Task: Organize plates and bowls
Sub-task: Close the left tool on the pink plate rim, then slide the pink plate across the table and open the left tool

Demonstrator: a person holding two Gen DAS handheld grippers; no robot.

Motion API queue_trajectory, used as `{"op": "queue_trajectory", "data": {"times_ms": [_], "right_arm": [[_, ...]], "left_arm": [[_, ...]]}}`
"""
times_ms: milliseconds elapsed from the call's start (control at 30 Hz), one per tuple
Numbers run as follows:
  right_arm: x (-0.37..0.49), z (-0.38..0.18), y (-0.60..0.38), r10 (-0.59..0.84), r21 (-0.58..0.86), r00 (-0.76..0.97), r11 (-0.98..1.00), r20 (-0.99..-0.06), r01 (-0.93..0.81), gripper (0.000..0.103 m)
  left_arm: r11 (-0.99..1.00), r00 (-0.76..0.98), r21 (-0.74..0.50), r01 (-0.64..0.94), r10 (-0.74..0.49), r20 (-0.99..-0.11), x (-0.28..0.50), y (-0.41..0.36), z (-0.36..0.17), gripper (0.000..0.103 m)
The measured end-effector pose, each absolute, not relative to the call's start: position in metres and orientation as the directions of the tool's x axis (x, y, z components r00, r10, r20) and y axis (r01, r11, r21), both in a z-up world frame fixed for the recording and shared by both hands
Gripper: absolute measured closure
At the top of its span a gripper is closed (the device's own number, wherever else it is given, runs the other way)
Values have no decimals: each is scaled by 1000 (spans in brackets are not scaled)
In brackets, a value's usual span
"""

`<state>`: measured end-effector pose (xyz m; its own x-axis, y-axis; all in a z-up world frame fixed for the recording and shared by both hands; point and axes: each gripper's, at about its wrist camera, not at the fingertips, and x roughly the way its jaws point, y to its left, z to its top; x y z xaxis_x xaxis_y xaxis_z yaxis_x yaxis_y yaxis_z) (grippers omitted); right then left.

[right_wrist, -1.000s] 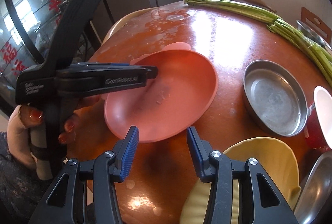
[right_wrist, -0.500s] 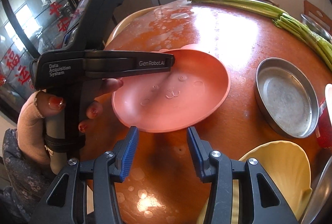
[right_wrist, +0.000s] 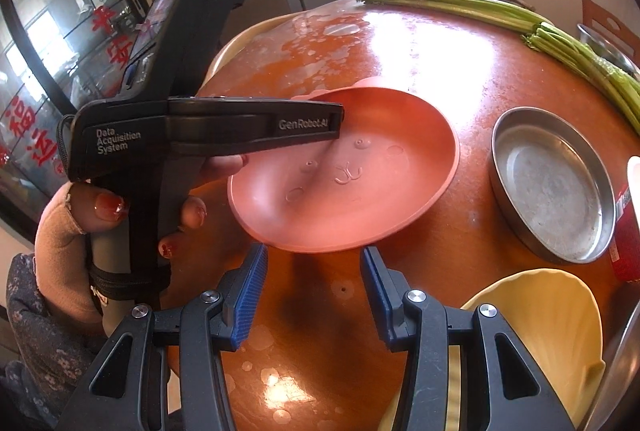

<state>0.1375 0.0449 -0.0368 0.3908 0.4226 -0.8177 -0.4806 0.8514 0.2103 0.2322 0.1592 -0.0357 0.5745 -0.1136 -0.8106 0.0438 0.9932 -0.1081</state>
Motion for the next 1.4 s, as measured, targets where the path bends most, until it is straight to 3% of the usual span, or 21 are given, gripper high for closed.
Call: {"op": "queue_trajectory", "data": {"times_ms": [567, 900, 1400], "right_arm": [[131, -22, 30, 428, 206, 439, 860, -790, -468, 53], [123, -3, -3, 418, 213, 520, 887, -745, -409, 53], [81, 10, -55, 419, 228, 579, 898, -699, -375, 53]], "left_arm": [[993, 647, -114, -14, -78, -759, 194, 181, -8, 58], [994, 698, -105, -18, -63, -714, 156, 164, 15, 48], [995, 708, -96, 16, -79, -702, 104, 115, 21, 46]]}}
